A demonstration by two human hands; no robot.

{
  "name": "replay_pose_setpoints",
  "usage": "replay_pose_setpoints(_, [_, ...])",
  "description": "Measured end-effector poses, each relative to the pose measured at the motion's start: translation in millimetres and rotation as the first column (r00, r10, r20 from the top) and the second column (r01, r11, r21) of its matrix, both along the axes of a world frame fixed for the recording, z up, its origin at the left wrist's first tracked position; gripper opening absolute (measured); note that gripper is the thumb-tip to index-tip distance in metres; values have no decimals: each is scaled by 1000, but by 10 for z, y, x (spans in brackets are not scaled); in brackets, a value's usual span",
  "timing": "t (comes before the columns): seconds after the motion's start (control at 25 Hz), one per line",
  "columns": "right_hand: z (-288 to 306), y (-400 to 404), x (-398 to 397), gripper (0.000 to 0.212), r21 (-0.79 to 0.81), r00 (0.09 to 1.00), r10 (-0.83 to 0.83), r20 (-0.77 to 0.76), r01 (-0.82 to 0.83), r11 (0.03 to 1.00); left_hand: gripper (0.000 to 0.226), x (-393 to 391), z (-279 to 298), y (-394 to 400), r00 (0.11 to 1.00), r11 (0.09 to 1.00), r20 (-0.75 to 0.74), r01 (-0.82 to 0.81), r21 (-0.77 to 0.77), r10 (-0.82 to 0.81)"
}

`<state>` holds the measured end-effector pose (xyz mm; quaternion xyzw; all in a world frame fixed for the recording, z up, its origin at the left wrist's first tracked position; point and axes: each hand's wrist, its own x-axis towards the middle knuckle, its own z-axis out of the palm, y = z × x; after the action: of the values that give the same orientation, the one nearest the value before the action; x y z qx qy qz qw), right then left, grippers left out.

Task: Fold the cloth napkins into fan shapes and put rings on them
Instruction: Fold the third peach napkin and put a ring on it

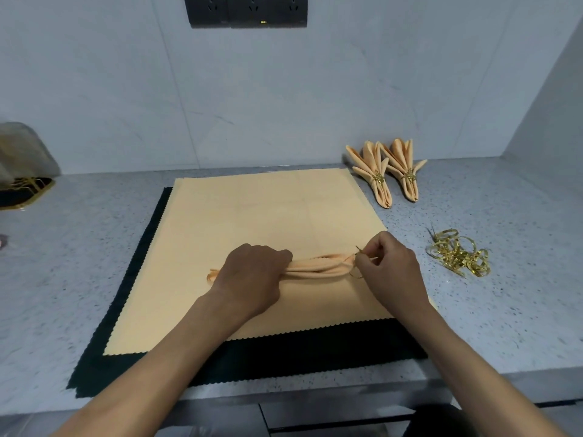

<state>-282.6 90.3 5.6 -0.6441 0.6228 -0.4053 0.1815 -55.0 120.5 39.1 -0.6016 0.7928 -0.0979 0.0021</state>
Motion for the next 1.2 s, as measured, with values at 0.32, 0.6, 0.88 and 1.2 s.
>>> replay_pose_setpoints(0.32, [-55, 139, 54, 23, -42, 971, 225, 79, -222, 974, 17, -59, 53, 33, 997, 998, -40, 60, 10, -60])
replay_pose_setpoints(0.6, [-74, 214, -226, 37, 158, 868, 479, 132, -495, 854, 11, 61, 17, 17, 988, 995, -144, 60, 86, -47])
replay_pose_setpoints(0.88, [54, 207, -354, 78, 93, 852, 524, 6, -522, 848, 7, 22, 92, 46, 990, 987, -109, 106, 122, -93])
replay_pose_setpoints(1.2, [272, 176, -264, 104, 278, 629, 655, -419, -598, 752, 6, -105, 242, 92, 992, 982, -34, 125, 138, -121])
